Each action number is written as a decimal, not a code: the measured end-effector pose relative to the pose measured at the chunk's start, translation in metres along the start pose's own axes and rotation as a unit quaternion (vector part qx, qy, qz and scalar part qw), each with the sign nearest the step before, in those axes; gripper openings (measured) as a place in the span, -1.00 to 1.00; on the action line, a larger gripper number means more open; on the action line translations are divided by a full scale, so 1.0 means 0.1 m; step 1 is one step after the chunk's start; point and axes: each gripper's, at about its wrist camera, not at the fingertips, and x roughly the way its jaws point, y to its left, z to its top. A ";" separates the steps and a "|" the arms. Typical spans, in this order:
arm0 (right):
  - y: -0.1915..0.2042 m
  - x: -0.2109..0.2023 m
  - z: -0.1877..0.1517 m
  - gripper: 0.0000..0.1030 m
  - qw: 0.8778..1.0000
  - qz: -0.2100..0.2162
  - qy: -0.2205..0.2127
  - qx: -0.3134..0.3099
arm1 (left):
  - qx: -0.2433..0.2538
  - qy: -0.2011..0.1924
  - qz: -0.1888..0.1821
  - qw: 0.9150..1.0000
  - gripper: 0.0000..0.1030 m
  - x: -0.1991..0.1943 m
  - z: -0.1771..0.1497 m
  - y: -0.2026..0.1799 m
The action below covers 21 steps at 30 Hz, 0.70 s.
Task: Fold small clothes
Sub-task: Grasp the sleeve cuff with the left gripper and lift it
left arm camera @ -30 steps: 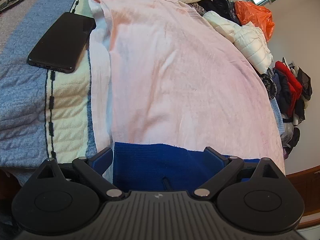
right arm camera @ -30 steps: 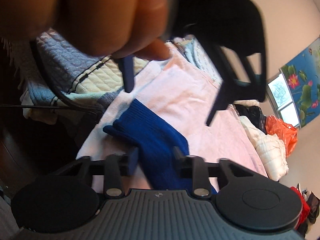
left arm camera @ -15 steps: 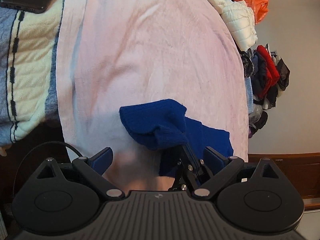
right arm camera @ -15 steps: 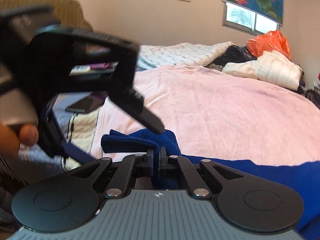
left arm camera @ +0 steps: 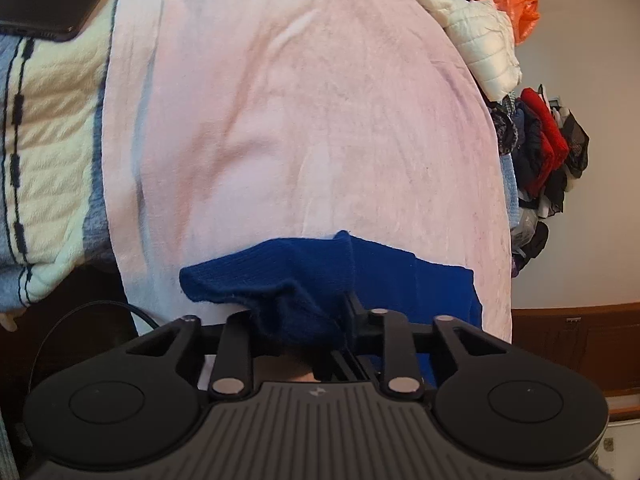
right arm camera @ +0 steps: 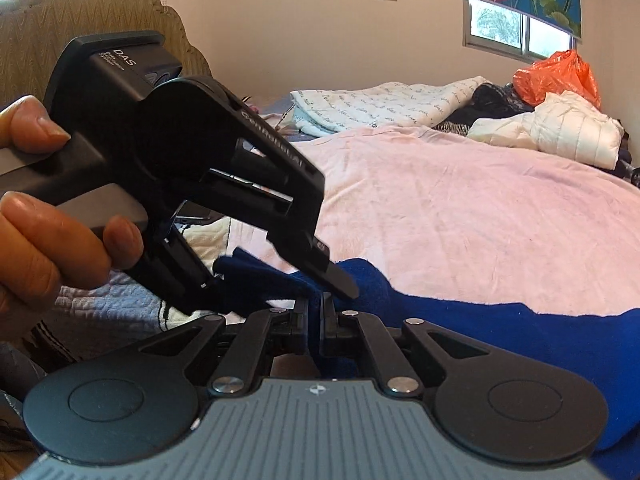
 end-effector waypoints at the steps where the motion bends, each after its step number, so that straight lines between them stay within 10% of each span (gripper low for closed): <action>1: -0.03 0.02 0.01 -0.79 1.000 0.002 0.002 0.000 | 0.013 -0.009 0.006 1.000 -0.74 -0.01 -0.01 -0.04; 5: -0.01 -0.03 -0.01 -0.40 1.000 0.005 0.015 -0.016 | 0.095 -0.075 0.028 0.992 -0.88 -0.15 -0.10 -0.22; 12: -0.35 -0.48 -0.03 0.06 0.997 -0.074 -0.027 0.011 | 0.233 -0.225 0.045 0.945 -0.89 -0.49 -0.37 -0.68; 21: -1.21 -0.83 -0.53 0.23 0.950 -0.192 -0.083 0.230 | 0.210 -0.340 0.047 0.916 -0.89 -0.62 -0.11 -0.98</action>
